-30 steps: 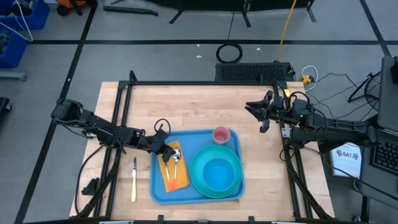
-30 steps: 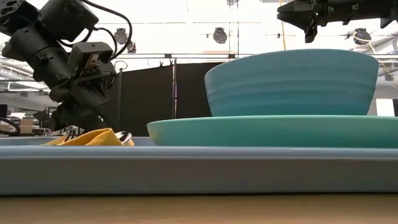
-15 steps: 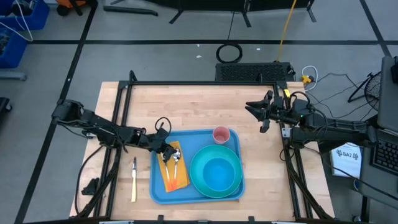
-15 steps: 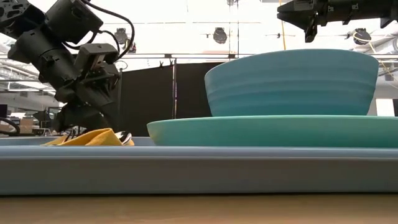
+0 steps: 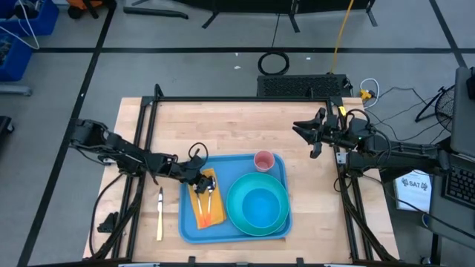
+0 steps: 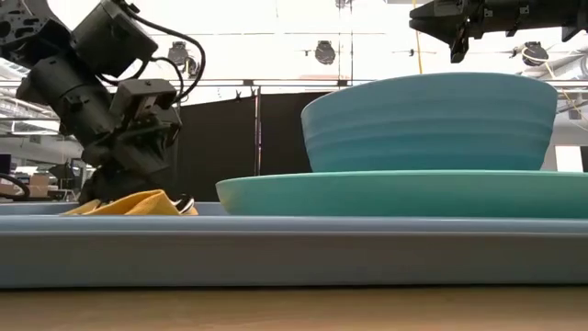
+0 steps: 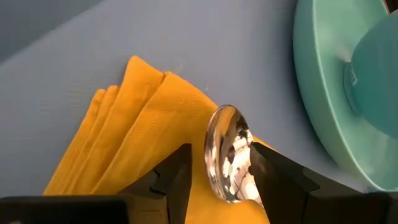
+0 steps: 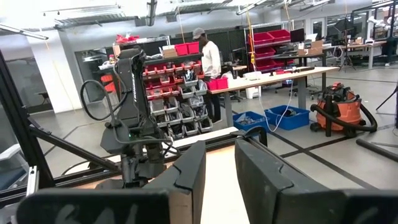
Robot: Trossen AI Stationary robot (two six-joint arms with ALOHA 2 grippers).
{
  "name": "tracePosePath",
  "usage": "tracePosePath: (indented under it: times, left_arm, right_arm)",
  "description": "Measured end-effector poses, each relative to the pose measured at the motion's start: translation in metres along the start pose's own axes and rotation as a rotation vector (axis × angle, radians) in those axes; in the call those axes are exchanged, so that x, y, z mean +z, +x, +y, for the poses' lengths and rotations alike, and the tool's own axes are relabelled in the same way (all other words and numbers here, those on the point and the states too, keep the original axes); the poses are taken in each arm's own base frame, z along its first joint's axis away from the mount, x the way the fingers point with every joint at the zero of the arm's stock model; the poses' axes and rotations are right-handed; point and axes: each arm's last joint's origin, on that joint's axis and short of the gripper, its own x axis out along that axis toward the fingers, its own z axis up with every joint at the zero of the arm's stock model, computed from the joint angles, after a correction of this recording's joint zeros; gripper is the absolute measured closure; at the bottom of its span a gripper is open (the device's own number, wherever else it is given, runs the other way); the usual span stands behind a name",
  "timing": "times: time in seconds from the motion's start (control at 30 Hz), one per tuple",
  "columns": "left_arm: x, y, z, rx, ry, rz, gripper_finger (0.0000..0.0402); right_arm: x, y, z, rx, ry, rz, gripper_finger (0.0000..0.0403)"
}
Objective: Set up tray
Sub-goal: Put the orange spoon on the yellow napkin
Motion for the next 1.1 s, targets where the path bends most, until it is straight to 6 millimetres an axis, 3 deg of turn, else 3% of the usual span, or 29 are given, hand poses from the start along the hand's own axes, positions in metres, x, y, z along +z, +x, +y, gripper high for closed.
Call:
tracePosePath:
  times: [0.23, 0.53, 1.1]
  left_arm:
    - [0.0, 0.003, 0.001, 0.004, -0.003, -0.003, 0.0248]
    - [0.001, 0.003, -0.003, -0.04, -0.042, -0.012, 0.039]
    - [-0.003, 0.002, -0.01, -0.048, -0.077, -0.103, 0.0397]
  right_arm:
    - [0.0, 0.0, 0.0, 0.0, 0.0, 0.0, 0.0325]
    - [0.0, 0.0, 0.0, 0.0, 0.0, 0.001, 0.0325]
    - [0.0, 0.0, 0.0, 0.0, 0.0, 0.004, 0.0325]
